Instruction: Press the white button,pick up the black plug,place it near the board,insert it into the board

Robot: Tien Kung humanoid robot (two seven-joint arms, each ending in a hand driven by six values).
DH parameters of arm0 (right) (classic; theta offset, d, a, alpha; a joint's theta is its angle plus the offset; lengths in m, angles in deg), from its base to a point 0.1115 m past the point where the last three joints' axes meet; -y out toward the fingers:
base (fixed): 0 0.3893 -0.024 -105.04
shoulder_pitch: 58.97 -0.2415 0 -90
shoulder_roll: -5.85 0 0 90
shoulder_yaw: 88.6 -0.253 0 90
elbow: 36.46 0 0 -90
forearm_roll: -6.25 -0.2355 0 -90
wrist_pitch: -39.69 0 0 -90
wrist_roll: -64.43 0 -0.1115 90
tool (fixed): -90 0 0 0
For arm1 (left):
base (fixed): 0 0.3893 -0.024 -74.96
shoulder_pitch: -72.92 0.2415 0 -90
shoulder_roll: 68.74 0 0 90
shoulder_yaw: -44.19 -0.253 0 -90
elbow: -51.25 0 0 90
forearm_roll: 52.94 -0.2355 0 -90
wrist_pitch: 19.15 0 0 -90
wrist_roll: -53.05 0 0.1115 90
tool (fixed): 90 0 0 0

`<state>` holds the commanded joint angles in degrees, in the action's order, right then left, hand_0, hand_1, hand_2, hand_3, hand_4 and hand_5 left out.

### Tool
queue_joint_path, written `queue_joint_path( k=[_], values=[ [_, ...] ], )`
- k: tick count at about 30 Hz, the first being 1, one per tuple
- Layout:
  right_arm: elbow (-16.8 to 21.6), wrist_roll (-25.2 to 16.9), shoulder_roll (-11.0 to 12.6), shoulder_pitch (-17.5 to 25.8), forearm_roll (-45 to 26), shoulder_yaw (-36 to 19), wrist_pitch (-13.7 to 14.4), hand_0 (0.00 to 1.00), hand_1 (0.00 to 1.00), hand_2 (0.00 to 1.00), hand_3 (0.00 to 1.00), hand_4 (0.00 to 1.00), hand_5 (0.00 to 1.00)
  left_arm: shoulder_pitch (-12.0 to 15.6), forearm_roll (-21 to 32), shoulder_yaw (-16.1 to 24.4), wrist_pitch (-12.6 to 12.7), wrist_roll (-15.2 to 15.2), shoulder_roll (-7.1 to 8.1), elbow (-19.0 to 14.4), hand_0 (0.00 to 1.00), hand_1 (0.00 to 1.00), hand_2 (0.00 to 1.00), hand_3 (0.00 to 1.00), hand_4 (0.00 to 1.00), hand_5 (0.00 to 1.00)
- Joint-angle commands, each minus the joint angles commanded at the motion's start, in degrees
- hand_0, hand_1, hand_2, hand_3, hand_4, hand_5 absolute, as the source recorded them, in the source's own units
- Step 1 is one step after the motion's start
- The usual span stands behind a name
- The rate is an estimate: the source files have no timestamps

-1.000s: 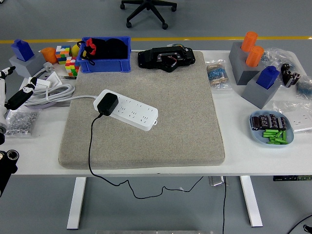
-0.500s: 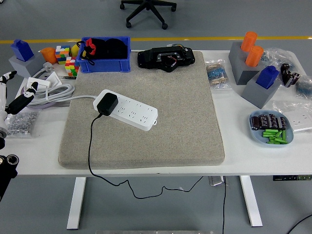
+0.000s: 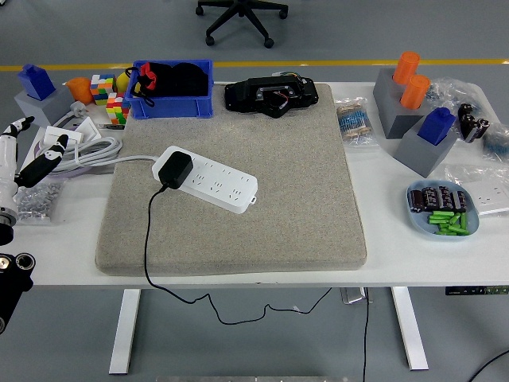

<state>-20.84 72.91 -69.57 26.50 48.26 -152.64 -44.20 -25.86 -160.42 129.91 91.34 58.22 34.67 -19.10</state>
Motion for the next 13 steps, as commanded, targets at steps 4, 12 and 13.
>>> queue_joint_path(
  k=[4, 12, 13],
  values=[
    [0.0, 0.0, 0.2, -0.1, -0.1, 0.0, 0.0, 0.714, 0.633, 0.644, 0.606, 0.651, 0.372, -0.2, -0.1, -0.2, -0.3, 0.3, -0.17, 0.3, 0.963, 0.939, 0.900, 0.877, 0.788, 0.683],
    [-0.2, 0.0, 0.4, 0.3, -0.2, -0.2, 0.1, 0.714, 0.633, 0.644, 0.607, 0.650, 0.372, -0.1, 0.1, -0.2, -0.4, 0.3, -0.37, 0.1, 0.963, 0.938, 0.900, 0.876, 0.787, 0.682],
    [-0.2, -0.1, 0.4, 0.3, -0.2, 0.0, 0.1, 0.714, 0.633, 0.644, 0.607, 0.650, 0.372, -0.1, 0.1, -0.2, -0.4, 0.3, -0.39, 0.1, 0.963, 0.938, 0.900, 0.876, 0.787, 0.682]
  ],
)
